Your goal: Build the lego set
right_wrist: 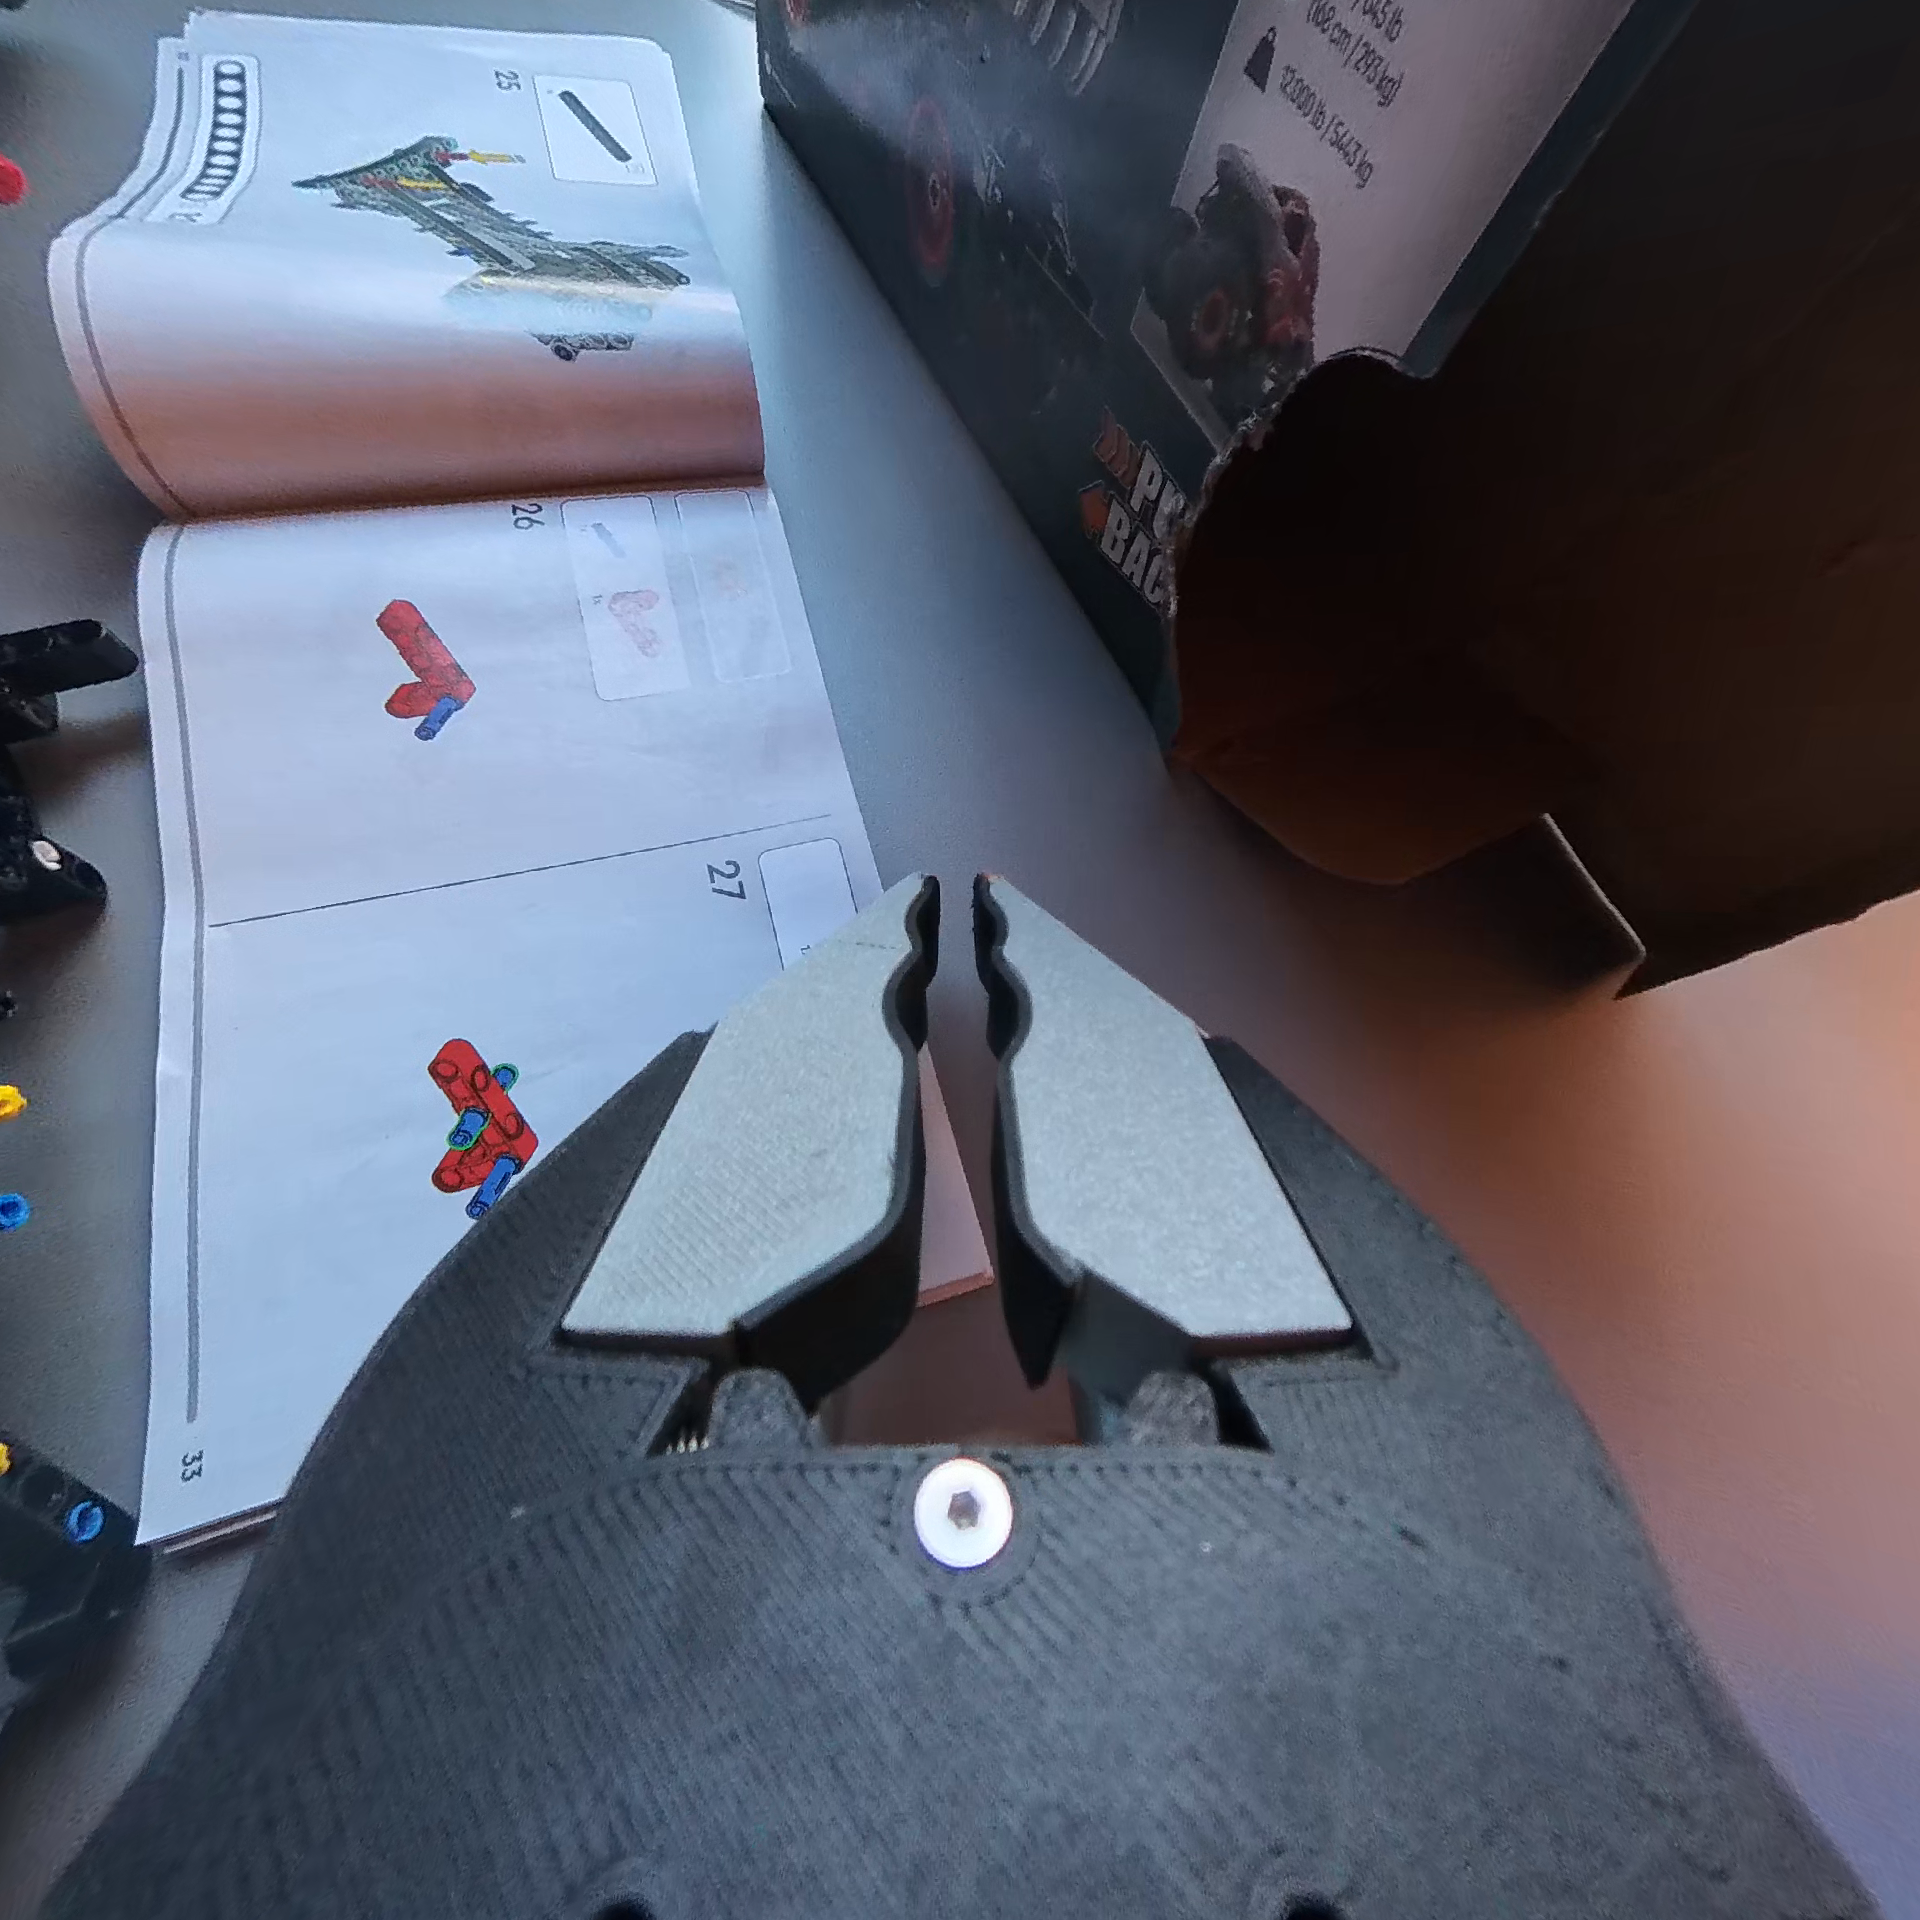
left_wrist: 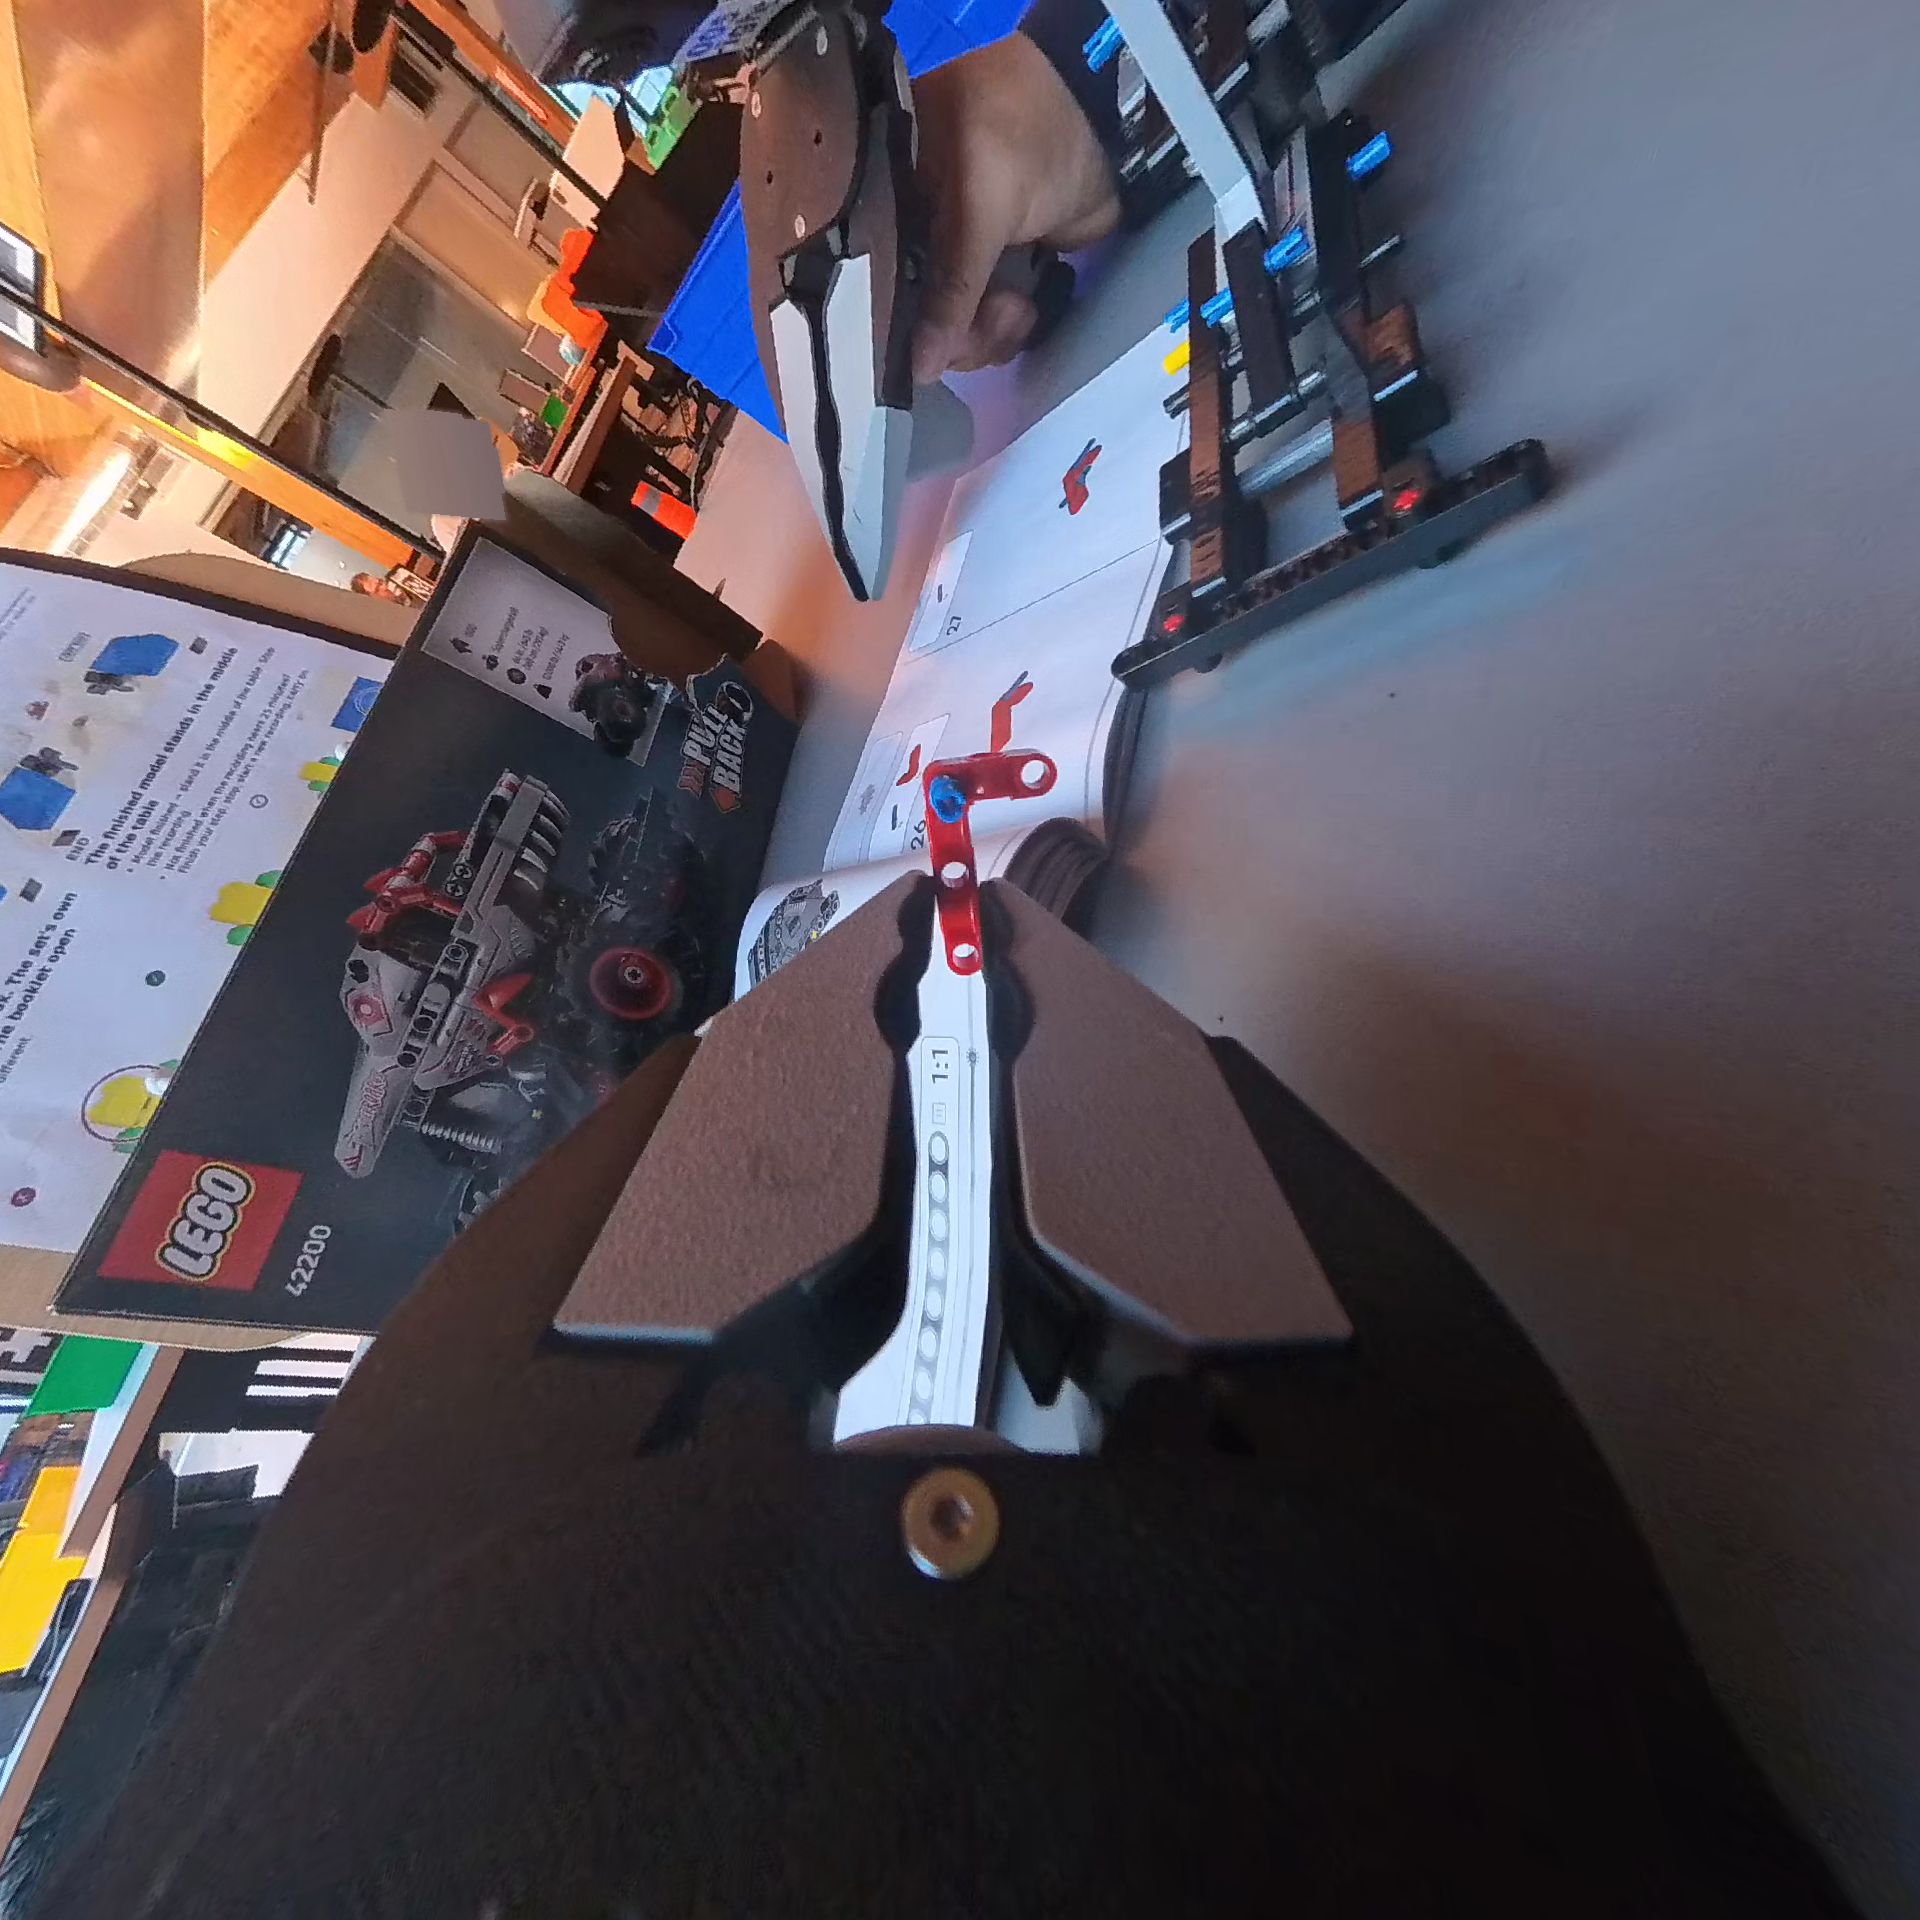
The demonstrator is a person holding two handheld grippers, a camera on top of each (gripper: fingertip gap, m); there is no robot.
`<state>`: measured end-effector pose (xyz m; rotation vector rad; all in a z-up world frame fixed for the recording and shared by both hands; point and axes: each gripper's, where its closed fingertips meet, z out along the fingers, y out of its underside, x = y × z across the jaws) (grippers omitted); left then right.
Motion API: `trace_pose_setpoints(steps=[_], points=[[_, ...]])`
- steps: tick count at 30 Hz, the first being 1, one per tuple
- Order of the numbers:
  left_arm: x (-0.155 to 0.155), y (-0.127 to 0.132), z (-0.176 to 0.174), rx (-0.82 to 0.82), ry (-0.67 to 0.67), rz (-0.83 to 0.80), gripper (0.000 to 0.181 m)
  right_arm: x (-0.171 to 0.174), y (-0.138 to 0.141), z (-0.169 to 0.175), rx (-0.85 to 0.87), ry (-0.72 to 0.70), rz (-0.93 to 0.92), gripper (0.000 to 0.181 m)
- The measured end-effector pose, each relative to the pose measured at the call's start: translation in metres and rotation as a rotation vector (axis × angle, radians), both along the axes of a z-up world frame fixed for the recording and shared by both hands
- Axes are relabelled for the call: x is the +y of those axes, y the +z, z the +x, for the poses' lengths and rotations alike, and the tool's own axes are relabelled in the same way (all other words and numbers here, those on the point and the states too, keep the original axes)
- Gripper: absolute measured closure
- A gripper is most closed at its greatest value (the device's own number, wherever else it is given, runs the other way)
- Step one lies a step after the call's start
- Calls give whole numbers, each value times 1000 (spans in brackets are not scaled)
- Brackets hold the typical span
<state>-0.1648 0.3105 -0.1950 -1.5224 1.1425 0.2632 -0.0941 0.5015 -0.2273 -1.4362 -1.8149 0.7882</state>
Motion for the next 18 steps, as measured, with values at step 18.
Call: trace_pose_setpoints(steps=[18], points=[[-1, -1, 1, 0, -5, -6, 176, -1, -1, 0, -4, 3, 1, 178]])
